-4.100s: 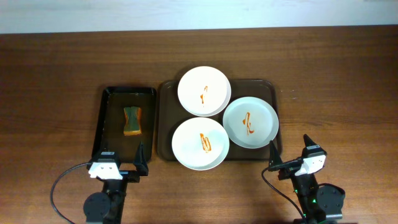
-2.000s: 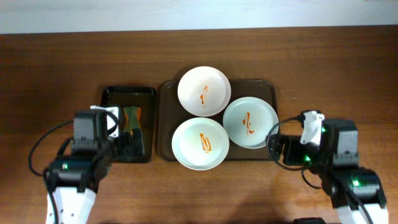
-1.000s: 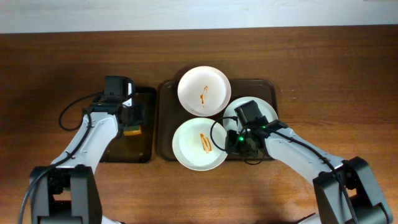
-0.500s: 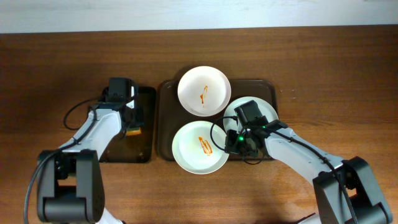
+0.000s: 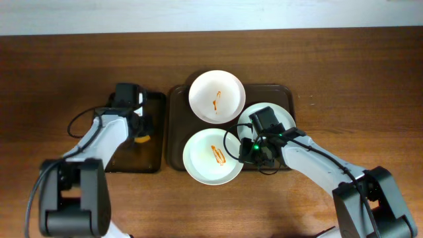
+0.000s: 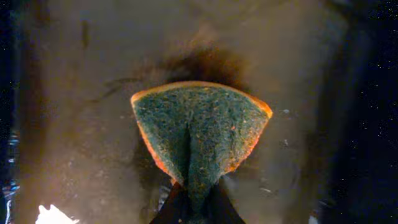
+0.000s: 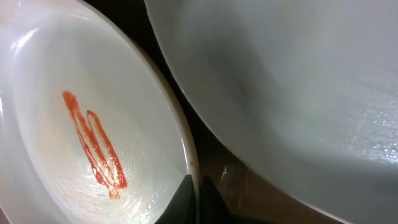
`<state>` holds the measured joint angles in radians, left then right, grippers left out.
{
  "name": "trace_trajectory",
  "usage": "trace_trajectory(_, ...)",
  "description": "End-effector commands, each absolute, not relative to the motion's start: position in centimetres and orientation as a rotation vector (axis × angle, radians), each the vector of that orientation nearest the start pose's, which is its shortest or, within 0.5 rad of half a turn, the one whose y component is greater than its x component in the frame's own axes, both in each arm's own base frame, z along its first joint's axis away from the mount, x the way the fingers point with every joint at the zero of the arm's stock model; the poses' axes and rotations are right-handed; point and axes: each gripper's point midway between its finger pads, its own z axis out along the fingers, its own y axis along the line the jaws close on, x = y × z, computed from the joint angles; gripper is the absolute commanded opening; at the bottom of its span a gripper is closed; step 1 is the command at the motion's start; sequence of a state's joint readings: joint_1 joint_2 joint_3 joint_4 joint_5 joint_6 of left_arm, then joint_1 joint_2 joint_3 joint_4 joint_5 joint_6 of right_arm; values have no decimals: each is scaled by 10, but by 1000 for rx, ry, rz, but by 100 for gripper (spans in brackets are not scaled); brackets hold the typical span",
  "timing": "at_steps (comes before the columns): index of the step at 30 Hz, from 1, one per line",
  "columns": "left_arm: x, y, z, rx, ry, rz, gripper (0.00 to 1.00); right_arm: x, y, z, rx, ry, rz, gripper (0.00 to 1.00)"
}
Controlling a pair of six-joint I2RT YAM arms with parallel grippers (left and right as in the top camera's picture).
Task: Clean dirty plates on tray and stack at the side
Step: 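Grasp the sponge with left gripper and the plate rim with right, then lift the sponge out of the water with the left gripper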
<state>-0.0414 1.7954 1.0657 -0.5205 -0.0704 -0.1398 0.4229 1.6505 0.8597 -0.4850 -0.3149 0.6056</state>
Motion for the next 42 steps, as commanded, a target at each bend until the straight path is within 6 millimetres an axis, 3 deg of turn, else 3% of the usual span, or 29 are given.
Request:
trace_trajectory(1, 396, -14, 92, -142, 2629, -62, 0, 277, 185, 19, 195, 2962, 628, 4)
trace_trajectory(3, 391, -14, 91, -141, 2646, -65, 0, 277, 186, 19, 194, 2961, 628, 4)
trace_trajectory(5, 381, -14, 75, -145, 2710, -58, 0, 277, 186, 19, 195, 2961, 629, 4)
trace_trajectory(9, 360, -26, 24, -138, 2859, -142, 0, 277, 185, 19, 196, 2965, 626, 4)
trace_trajectory(13, 351, -37, -3, -140, 2944, -235, 0, 276, 185, 19, 197, 2970, 624, 4)
trace_trajectory(19, 361, -74, 10, -87, 2865, -558, 0, 275, 184, 18, 198, 2973, 622, 4)
trace_trajectory(23, 367, -78, 13, -75, 2834, -587, 0, 274, 184, 18, 200, 2978, 619, 4)
trace_trajectory(27, 377, -78, 27, -64, 2801, -585, 0, 273, 184, 18, 200, 2980, 618, 4)
trace_trajectory(29, 383, -66, 40, -73, 2768, -480, 0, 273, 184, 18, 200, 2980, 618, 4)
trace_trajectory(31, 389, -50, 62, -85, 2708, -342, 0, 274, 184, 18, 200, 2980, 618, 4)
trace_trajectory(36, 395, -43, 117, -36, 2552, -281, 0, 274, 184, 18, 200, 2980, 618, 4)
trace_trajectory(38, 401, -32, 134, -40, 2490, -188, 0, 274, 184, 18, 200, 2980, 618, 4)
trace_trajectory(42, 422, -28, 172, 50, 2316, -124, 0, 274, 184, 18, 199, 2980, 618, 4)
